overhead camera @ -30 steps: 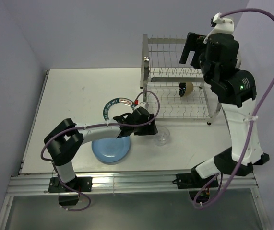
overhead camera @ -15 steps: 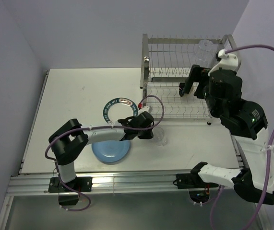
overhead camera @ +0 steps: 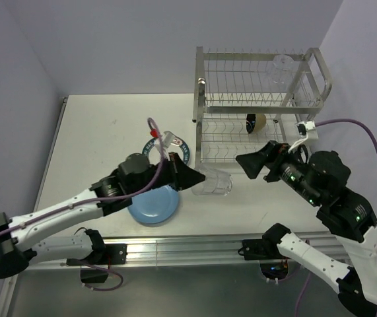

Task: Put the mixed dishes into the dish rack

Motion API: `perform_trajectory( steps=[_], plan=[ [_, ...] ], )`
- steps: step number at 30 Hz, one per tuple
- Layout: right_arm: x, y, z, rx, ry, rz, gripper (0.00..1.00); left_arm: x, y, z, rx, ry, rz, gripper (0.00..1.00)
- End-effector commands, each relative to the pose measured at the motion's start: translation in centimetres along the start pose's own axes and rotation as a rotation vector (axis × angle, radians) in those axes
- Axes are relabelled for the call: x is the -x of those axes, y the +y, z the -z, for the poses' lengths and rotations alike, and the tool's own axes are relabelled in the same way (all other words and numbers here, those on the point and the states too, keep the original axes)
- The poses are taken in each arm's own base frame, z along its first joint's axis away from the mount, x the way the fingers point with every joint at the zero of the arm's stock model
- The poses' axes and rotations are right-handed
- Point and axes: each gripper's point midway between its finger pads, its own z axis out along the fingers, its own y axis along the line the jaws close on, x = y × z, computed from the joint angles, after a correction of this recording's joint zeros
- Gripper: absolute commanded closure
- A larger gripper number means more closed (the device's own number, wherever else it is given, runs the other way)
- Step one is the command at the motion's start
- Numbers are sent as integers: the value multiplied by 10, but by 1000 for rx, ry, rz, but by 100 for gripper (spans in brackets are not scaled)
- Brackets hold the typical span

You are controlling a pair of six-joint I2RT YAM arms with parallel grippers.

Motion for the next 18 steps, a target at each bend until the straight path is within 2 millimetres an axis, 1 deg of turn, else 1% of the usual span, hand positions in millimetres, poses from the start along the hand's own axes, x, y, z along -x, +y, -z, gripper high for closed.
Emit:
perform_trajectory(
  steps=[1,3,4,5,6,8,9,10,11,12,14,15,18],
  plan=[
    [18,66,25,353,-56,-77,0,47,-95,38,-334,-124,-96,100],
    [20,77,33,423,-58,-84,0,60,-115,52,-394,-162,-121,100],
    [21,86,40,476,-61,-80,0,64,-127,59,-436,-171,-130,100],
    [21,90,41,497,-56,-88,0,72,-140,67,-491,-204,-140,100],
    [20,92,42,513,-54,-90,0,77,-146,73,-523,-221,-142,100],
    [21,99,45,559,-59,-89,0,81,-158,81,-599,-221,-124,100],
    [20,102,46,581,-58,-96,0,87,-165,86,-647,-251,-127,100],
    [21,106,45,614,-68,-97,0,88,-168,89,-674,-245,-102,100],
    [19,113,50,661,-53,-105,0,87,-167,84,-680,-237,-89,100],
    [21,120,51,711,-69,-107,0,91,-172,88,-718,-255,-92,100],
    [19,128,56,770,-53,-121,0,89,-174,87,-759,-234,-59,100],
    [20,131,56,793,-58,-124,0,92,-177,90,-786,-246,-59,100],
    [19,138,58,845,-46,-131,0,94,-178,88,-801,-238,-40,100]
  ],
)
